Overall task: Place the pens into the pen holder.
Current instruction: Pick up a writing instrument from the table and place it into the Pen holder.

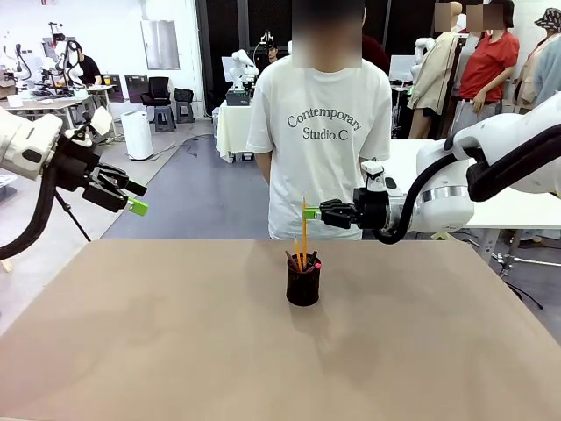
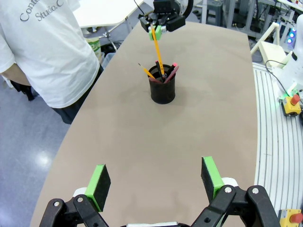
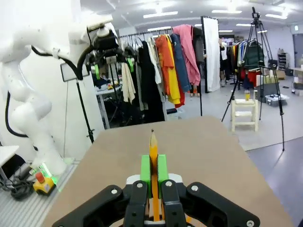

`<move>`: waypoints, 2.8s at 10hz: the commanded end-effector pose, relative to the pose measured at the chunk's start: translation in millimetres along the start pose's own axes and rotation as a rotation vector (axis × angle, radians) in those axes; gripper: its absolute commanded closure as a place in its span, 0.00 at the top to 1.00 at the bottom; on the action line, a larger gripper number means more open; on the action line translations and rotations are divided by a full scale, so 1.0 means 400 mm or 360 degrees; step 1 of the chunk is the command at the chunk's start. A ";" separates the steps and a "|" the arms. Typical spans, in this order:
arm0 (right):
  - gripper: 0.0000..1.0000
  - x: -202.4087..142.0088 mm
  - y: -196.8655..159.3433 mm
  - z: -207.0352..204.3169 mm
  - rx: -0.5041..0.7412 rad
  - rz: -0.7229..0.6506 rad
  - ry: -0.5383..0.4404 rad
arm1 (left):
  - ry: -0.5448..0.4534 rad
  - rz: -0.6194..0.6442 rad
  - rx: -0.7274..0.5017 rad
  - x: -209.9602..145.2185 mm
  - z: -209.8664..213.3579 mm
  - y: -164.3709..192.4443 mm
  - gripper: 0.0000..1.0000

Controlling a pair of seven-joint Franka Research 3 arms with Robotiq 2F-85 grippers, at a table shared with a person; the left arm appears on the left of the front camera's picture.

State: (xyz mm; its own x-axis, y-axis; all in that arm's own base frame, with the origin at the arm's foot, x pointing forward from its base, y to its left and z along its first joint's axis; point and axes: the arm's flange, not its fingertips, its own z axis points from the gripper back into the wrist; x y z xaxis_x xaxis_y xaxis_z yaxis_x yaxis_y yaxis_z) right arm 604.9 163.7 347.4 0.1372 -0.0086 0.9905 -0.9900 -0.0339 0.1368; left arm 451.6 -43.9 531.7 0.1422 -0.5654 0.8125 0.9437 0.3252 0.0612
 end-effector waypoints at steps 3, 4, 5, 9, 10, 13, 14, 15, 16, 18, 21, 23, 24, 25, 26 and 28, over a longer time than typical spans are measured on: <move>0.00 -0.061 0.022 -0.011 -0.0020 0.0030 0.0148 | -0.0003 0.0004 0.0006 -0.001 0.004 0.001 1.00; 0.00 -0.083 0.026 -0.008 -0.0018 0.0001 0.0179 | -0.0003 0.0004 0.0006 -0.001 0.004 0.001 1.00; 0.00 -0.099 0.022 0.002 -0.0022 -0.0035 0.0197 | -0.0003 0.0004 0.0006 -0.001 0.004 0.001 1.00; 0.00 -0.120 0.026 0.013 -0.0032 -0.0069 0.0177 | -0.0003 0.0004 0.0006 -0.001 0.004 0.001 1.00; 0.00 -0.120 0.026 0.013 -0.0032 -0.0069 0.0177 | -0.0003 0.0004 0.0006 -0.001 0.004 0.001 1.00; 0.00 -0.120 0.026 0.013 -0.0032 -0.0069 0.0177 | -0.0003 0.0004 0.0006 -0.001 0.004 0.001 1.00; 0.00 -0.120 0.026 0.013 -0.0032 -0.0069 0.0177 | -0.0003 0.0004 0.0006 -0.001 0.004 0.001 1.00; 0.17 -0.123 0.027 0.017 -0.0037 -0.0094 0.0177 | -0.0003 0.0004 0.0006 -0.001 0.004 0.001 1.00; 0.34 -0.102 0.031 0.018 -0.0028 -0.0082 0.0192 | -0.0003 0.0004 0.0006 -0.001 0.004 0.001 1.00; 0.69 -0.078 0.043 0.027 -0.0056 -0.0072 0.0244 | -0.0003 0.0004 0.0006 -0.001 0.004 0.001 1.00; 1.00 -0.027 0.069 0.044 -0.0065 -0.0034 0.0467 | -0.0003 0.0004 0.0006 -0.001 0.004 0.001 1.00; 1.00 -0.004 0.086 0.058 -0.0057 -0.0020 0.0554 | -0.0003 0.0004 0.0006 -0.001 0.004 0.001 1.00; 1.00 0.001 0.086 0.067 -0.0081 -0.0021 0.0563 | -0.0003 0.0004 0.0006 -0.001 0.004 0.001 1.00; 1.00 0.000 0.085 0.070 -0.0097 -0.0022 0.0552 | -0.0003 0.0004 0.0006 -0.001 0.004 0.001 1.00; 1.00 -0.001 0.071 0.066 -0.0052 0.0014 0.0514 | -0.0003 0.0004 0.0006 -0.001 0.004 0.001 1.00; 1.00 -0.001 0.071 0.066 -0.0052 0.0014 0.0514 | -0.0003 0.0004 0.0006 -0.001 0.004 0.001 1.00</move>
State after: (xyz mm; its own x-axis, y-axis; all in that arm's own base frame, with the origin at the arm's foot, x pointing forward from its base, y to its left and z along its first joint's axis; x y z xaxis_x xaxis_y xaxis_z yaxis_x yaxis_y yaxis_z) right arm 576.2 136.1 348.5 0.1221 0.3163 0.9408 -0.9918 0.0039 0.1274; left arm 451.6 -43.9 531.7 0.1422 -0.5654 0.8125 0.9437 0.3252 0.0612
